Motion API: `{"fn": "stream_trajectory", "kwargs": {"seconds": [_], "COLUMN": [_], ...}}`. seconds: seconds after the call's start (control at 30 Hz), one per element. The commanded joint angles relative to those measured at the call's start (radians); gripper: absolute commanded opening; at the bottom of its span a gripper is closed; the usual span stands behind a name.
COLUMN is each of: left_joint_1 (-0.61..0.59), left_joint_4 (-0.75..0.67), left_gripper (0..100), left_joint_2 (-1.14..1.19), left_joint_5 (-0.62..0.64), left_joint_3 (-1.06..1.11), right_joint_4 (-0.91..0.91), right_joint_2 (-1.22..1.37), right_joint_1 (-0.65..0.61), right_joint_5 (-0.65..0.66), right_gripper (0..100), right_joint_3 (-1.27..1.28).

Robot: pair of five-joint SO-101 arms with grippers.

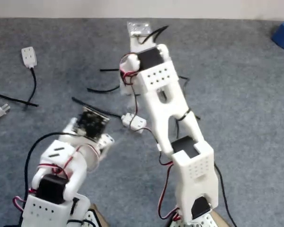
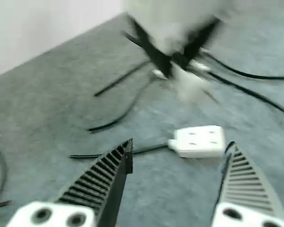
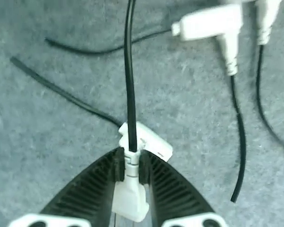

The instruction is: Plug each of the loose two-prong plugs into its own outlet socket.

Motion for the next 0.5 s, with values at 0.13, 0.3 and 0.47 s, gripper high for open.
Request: {"fn": "stream_trajectory", "kwargs": {"seconds": [0.13,0.3,0.47], "left_joint_1": [-0.12,-0.125,-0.124], "left_joint_4": [-0.245,-0.344,-0.347], "left_gripper": [30,30,30], "left_joint_2": [0.251,0.51,0.67], "left_joint_5": [-0.037,-0.037,-0.032], "left_joint_3": [-0.021,-0.136,-0.262], "right_joint_4": [0.016,0.016,0.016], "right_joint_2": [-0.067,-0.068,-0.065], "right_joint_1": [-0.081,-0.11,-0.105], "right_joint_5": [-0.017,-0.017,-0.017], "right_gripper": [0.8,0.8,0.8], "right_joint_3": [0.001,-0.001,0.001]}}
